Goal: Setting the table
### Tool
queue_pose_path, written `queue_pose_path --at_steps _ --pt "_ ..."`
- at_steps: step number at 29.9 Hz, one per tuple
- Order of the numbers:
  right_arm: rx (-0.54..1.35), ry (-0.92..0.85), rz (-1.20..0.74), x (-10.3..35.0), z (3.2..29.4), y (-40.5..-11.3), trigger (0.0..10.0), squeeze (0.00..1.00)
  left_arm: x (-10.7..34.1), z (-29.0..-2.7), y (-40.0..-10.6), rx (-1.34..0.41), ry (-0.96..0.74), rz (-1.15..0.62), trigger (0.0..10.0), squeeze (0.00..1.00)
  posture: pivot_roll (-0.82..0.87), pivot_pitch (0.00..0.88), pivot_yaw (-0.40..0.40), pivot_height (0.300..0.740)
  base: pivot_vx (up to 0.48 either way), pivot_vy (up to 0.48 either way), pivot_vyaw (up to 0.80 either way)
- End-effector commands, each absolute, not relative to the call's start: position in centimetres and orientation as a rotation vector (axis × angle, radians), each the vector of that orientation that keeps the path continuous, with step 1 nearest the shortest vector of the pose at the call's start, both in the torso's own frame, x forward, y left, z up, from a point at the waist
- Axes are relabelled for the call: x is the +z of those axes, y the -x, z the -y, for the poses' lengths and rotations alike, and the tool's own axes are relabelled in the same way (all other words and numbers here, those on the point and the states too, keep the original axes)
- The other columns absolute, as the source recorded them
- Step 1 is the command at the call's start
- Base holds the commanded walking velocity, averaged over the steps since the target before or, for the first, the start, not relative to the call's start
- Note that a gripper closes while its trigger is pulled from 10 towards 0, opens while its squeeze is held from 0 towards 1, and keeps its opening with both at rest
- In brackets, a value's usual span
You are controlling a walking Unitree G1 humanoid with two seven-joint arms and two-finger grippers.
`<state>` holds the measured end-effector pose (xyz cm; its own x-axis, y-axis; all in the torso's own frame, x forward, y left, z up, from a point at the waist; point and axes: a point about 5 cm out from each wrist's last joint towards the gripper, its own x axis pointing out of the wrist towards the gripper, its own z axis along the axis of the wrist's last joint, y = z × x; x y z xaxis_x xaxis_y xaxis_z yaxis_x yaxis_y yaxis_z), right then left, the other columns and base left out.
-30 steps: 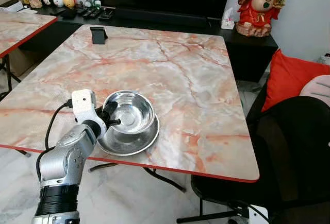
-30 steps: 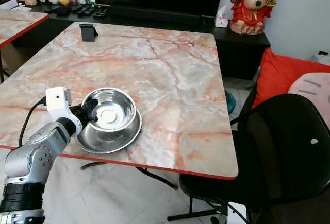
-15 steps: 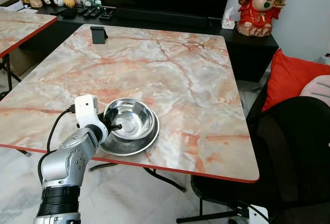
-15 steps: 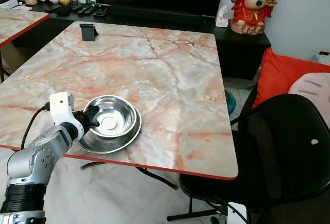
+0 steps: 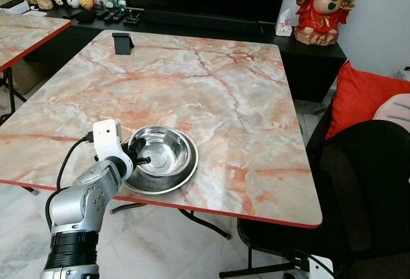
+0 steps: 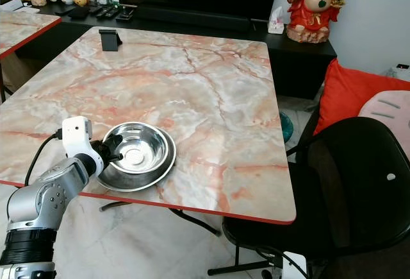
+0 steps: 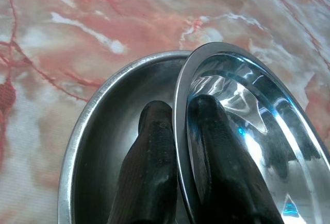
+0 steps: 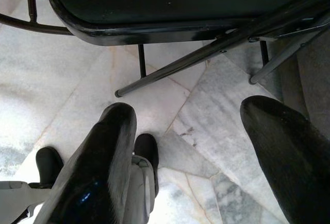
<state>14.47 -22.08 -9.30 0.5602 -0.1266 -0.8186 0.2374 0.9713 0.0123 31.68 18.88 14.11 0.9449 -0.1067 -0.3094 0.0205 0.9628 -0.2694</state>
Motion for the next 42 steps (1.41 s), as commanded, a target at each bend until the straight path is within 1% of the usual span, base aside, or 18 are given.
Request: queue_pose_path --at_steps 1,9,10,11,12,13,14,23,25,26,27,28,35,39,42 --pt "-0.230 -0.137 -0.951 -9.2 22.3 -14.5 10.0 0.00 13.9 -18.8 -31.7 -0.053 0.241 -0.356 10.0 0.00 0.11 0.000 -0.046 0.740 0.000 0.000 0.00" --pt "-0.231 -0.137 -0.951 -9.2 22.3 -14.5 10.0 0.00 13.9 -18.8 -31.7 -0.044 0.238 -0.362 10.0 0.00 0.12 0.000 -0.048 0.740 0.000 0.000 0.00" --pt "-0.230 -0.136 -0.951 -9.2 22.3 -14.5 10.0 0.00 13.9 -18.9 -31.7 -0.043 0.235 -0.362 10.0 0.10 0.12 0.000 -0.048 0.740 0.000 0.000 0.00" --pt "-0.229 -0.136 -0.952 -9.2 22.3 -14.5 10.0 0.00 13.9 -18.9 -31.7 -0.042 0.234 -0.363 10.0 0.10 0.12 0.000 -0.048 0.740 0.000 0.000 0.00" --pt "-0.229 -0.136 -0.952 -9.2 22.3 -14.5 10.0 0.00 13.9 -19.0 -31.7 -0.041 0.233 -0.363 10.0 0.65 0.12 0.000 -0.048 0.740 0.000 0.000 0.00" --pt "-0.229 -0.136 -0.952 -9.2 22.3 -14.5 10.0 0.00 13.9 -19.0 -31.7 -0.040 0.233 -0.363 10.0 0.65 0.12 0.000 -0.048 0.740 0.000 0.000 0.00" --pt "-0.229 -0.137 -0.951 -9.2 22.3 -14.5 10.0 0.00 13.9 -19.0 -31.7 -0.037 0.229 -0.362 10.0 0.96 0.12 0.000 -0.049 0.740 0.000 0.000 0.00" --pt "-0.227 -0.134 -0.953 -9.2 22.4 -14.5 10.0 0.00 14.3 -19.5 -31.9 -0.021 0.208 -0.344 10.0 0.95 0.12 0.000 -0.049 0.740 0.000 0.000 0.00" --pt "-0.227 -0.134 -0.952 -9.2 22.4 -14.6 10.0 0.00 14.4 -19.7 -32.0 -0.016 0.195 -0.346 10.0 0.86 0.12 0.000 -0.051 0.740 0.000 0.000 0.00" --pt "-0.227 -0.134 -0.952 -9.2 22.4 -14.6 10.0 0.00 14.4 -19.7 -32.0 -0.016 0.195 -0.346 10.0 0.86 0.12 0.000 -0.051 0.740 0.000 0.000 0.00" --pt "-0.227 -0.135 -0.952 -9.2 22.4 -14.6 10.0 0.00 14.6 -19.8 -32.0 -0.014 0.183 -0.346 10.0 0.06 0.12 0.000 -0.051 0.740 0.000 0.000 0.00" --pt "-0.227 -0.135 -0.952 -9.2 22.4 -14.6 10.0 0.00 14.8 -19.9 -32.1 -0.012 0.174 -0.344 10.0 0.00 0.12 0.000 -0.051 0.740 0.000 0.000 0.00" --pt "-0.225 -0.134 -0.952 -9.2 22.4 -14.6 10.0 0.00 16.2 -20.5 -32.5 -0.005 0.138 -0.312 10.0 0.00 0.13 0.000 -0.053 0.740 0.000 0.000 0.00" --pt "-0.225 -0.134 -0.952 -9.2 22.3 -14.6 10.0 0.00 17.5 -20.5 -32.8 -0.008 0.107 -0.259 10.0 0.00 0.13 0.000 -0.053 0.740 0.000 0.000 0.00" --pt "-0.226 -0.135 -0.951 -9.2 22.3 -14.6 10.0 0.00 20.1 -19.9 -33.3 -0.054 0.009 -0.087 10.0 0.00 0.13 0.000 -0.053 0.740 0.000 0.000 0.00"
